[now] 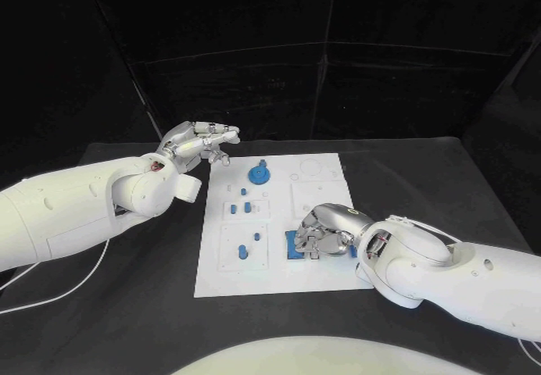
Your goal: Assemble the parts on the task board
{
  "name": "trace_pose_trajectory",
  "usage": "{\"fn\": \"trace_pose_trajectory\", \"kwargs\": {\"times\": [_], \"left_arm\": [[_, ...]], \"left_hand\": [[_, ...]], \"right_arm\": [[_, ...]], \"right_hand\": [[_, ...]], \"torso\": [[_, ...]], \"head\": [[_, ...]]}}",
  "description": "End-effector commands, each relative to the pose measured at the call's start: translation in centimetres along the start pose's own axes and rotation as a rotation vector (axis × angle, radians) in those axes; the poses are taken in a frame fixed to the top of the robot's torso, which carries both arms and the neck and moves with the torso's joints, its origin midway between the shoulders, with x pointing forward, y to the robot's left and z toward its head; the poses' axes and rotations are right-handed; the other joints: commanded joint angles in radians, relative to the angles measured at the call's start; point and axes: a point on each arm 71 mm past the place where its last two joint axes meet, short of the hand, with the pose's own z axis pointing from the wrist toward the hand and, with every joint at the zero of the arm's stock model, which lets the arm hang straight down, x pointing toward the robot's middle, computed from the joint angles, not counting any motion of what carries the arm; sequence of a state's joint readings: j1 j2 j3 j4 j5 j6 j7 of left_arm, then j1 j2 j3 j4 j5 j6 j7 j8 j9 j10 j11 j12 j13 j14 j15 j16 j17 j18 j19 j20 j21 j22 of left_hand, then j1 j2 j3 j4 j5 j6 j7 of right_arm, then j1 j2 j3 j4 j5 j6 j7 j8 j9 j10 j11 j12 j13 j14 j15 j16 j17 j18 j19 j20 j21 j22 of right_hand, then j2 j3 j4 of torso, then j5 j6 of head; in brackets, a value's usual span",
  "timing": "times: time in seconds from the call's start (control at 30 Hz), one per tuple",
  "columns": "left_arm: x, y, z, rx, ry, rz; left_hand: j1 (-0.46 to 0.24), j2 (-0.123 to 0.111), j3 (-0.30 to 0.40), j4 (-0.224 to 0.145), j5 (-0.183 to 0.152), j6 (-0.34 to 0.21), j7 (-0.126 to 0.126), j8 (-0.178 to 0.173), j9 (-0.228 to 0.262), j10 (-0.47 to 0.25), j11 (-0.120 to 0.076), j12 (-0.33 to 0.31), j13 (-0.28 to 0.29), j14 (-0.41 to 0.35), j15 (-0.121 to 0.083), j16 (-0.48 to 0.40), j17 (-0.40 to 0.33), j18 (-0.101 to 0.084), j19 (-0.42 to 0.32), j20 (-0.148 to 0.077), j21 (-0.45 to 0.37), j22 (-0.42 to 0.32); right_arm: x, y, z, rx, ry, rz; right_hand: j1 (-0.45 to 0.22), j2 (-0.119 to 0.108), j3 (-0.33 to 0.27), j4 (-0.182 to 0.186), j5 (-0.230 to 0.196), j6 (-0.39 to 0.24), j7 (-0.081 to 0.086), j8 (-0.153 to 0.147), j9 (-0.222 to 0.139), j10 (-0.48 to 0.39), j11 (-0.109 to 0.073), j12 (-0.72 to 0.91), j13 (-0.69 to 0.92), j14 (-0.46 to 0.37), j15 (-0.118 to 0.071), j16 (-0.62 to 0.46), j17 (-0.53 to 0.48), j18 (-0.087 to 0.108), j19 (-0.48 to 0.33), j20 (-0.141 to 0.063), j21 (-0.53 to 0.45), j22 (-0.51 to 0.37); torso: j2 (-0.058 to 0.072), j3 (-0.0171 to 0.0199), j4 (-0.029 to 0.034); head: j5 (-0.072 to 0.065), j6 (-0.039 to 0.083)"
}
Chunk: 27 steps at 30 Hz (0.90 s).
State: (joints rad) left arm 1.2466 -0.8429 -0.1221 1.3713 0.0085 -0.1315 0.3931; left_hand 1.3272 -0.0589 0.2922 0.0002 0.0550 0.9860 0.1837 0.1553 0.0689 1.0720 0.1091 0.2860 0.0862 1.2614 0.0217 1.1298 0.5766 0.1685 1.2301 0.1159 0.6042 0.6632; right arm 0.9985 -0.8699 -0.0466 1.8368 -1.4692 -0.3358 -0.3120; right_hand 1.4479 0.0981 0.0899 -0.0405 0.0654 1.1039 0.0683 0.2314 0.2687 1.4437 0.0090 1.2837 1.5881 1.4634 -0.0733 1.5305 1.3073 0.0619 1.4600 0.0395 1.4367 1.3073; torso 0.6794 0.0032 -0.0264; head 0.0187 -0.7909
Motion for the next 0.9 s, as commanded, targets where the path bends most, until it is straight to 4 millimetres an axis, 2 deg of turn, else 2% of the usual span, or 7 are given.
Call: {"fn": "trace_pose_trajectory", "kwargs": {"times": [0.03,0.23,0.43,0.53,0.67,0.8,0.9], "left_arm": [[0.1,-0.1,0.0,0.005,0.013,-0.003],[0.1,-0.1,0.1,0.007,0.011,-0.002],[0.0,-0.1,0.1,0.008,0.009,-0.001],[0.0,0.1,0.0,0.004,0.007,0.002],[0.0,0.3,-0.1,0.000,0.007,0.003],[0.0,0.4,-0.1,-0.002,0.009,0.003],[0.1,0.4,-0.1,-0.003,0.010,0.003]], "left_hand": [[0.007,0.003,-0.006,0.001,-0.004,-0.006,0.001,0.004,0.000,-0.010,0.000,0.003,0.001,-0.005,0.001,-0.003,-0.002,0.013,-0.001,0.004,-0.006,-0.002],[0.007,0.003,-0.006,0.001,-0.004,-0.006,0.001,0.004,0.000,-0.010,0.000,0.003,0.001,-0.005,0.001,-0.003,-0.002,0.013,-0.001,0.004,-0.006,-0.002],[0.007,0.003,-0.006,0.001,-0.004,-0.006,0.001,0.004,0.000,-0.010,0.000,0.003,0.001,-0.005,0.001,-0.003,-0.002,0.013,-0.001,0.004,-0.006,-0.002],[0.007,0.003,-0.006,0.001,-0.004,-0.006,0.001,0.004,0.000,-0.010,0.000,0.003,0.001,-0.005,0.001,-0.003,-0.002,0.013,-0.001,0.004,-0.006,-0.002],[0.007,0.003,-0.006,0.001,-0.004,-0.006,0.001,0.004,0.000,-0.010,0.000,0.003,0.001,-0.005,0.001,-0.003,-0.002,0.013,-0.001,0.004,-0.006,-0.002],[0.007,0.003,-0.006,0.001,-0.004,-0.006,0.001,0.004,0.000,-0.010,0.000,0.003,0.001,-0.005,0.001,-0.003,-0.002,0.013,-0.001,0.004,-0.006,-0.002],[0.007,0.003,-0.006,0.001,-0.004,-0.006,0.001,0.004,0.000,-0.010,0.000,0.003,0.001,-0.005,0.001,-0.003,-0.002,0.013,-0.001,0.004,-0.006,-0.002]], "right_arm": [[-0.3,0.2,-0.2,-0.024,-0.046,0.007],[-1.6,-0.7,-1.5,-0.029,-0.151,0.131],[-2.3,-3.1,-3.6,0.084,-0.137,0.219],[-2.5,-4.4,-4.8,0.150,-0.109,0.226],[-2.9,-6.2,-6.3,0.240,-0.085,0.190],[-3.3,-7.8,-7.3,0.316,-0.076,0.138],[-3.5,-8.8,-7.7,0.369,-0.078,0.119]], "right_hand": [[0.000,-0.009,0.000,0.000,0.003,0.003,0.002,-0.010,0.001,0.015,-0.018,-0.012,-0.229,0.092,0.000,-0.005,0.190,-0.009,0.002,-0.002,0.000,0.032],[-0.067,-0.031,-0.009,0.036,0.027,-0.054,0.030,-0.064,-0.021,-0.003,0.003,-0.048,-0.251,0.086,0.014,-0.020,0.167,-0.004,-0.012,0.006,-0.018,0.004],[-0.147,-0.079,-0.055,0.086,0.124,-0.081,0.050,-0.107,-0.037,-0.012,0.022,-0.065,-0.262,0.084,0.031,-0.029,0.154,0.000,-0.020,0.023,-0.029,-0.013],[-0.168,-0.094,-0.085,0.105,0.179,-0.079,0.051,-0.118,-0.040,-0.016,0.023,-0.073,-0.267,0.082,0.033,-0.035,0.146,0.002,-0.023,0.028,-0.034,-0.020],[-0.181,-0.102,-0.116,0.125,0.182,-0.070,0.048,-0.123,-0.039,-0.016,0.022,-0.072,-0.266,0.082,0.033,-0.036,0.145,0.002,-0.022,0.029,-0.035,-0.020],[-0.198,-0.103,-0.148,0.154,0.186,-0.054,0.042,-0.122,-0.035,-0.016,0.017,-0.076,-0.269,0.081,0.029,-0.039,0.141,0.003,-0.023,0.026,-0.037,-0.022],[-0.212,-0.102,-0.173,0.186,0.241,-0.042,0.037,-0.120,-0.032,-0.016,0.013,-0.078,-0.270,0.080,0.026,-0.043,0.137,0.003,-0.023,0.023,-0.039,-0.025]], "torso": [[-0.001,0.0000,-0.0002],[-0.003,0.0008,-0.0019],[-0.003,0.0017,-0.0046],[-0.005,0.0017,-0.0087],[-0.008,0.0020,-0.0146],[-0.008,-0.0002,-0.0138],[-0.007,0.0004,-0.0143]], "head": [[-0.004,0.002],[-0.009,0.007],[-0.020,0.015],[-0.027,0.017],[-0.039,0.018],[-0.054,0.020],[-0.058,0.022]]}}
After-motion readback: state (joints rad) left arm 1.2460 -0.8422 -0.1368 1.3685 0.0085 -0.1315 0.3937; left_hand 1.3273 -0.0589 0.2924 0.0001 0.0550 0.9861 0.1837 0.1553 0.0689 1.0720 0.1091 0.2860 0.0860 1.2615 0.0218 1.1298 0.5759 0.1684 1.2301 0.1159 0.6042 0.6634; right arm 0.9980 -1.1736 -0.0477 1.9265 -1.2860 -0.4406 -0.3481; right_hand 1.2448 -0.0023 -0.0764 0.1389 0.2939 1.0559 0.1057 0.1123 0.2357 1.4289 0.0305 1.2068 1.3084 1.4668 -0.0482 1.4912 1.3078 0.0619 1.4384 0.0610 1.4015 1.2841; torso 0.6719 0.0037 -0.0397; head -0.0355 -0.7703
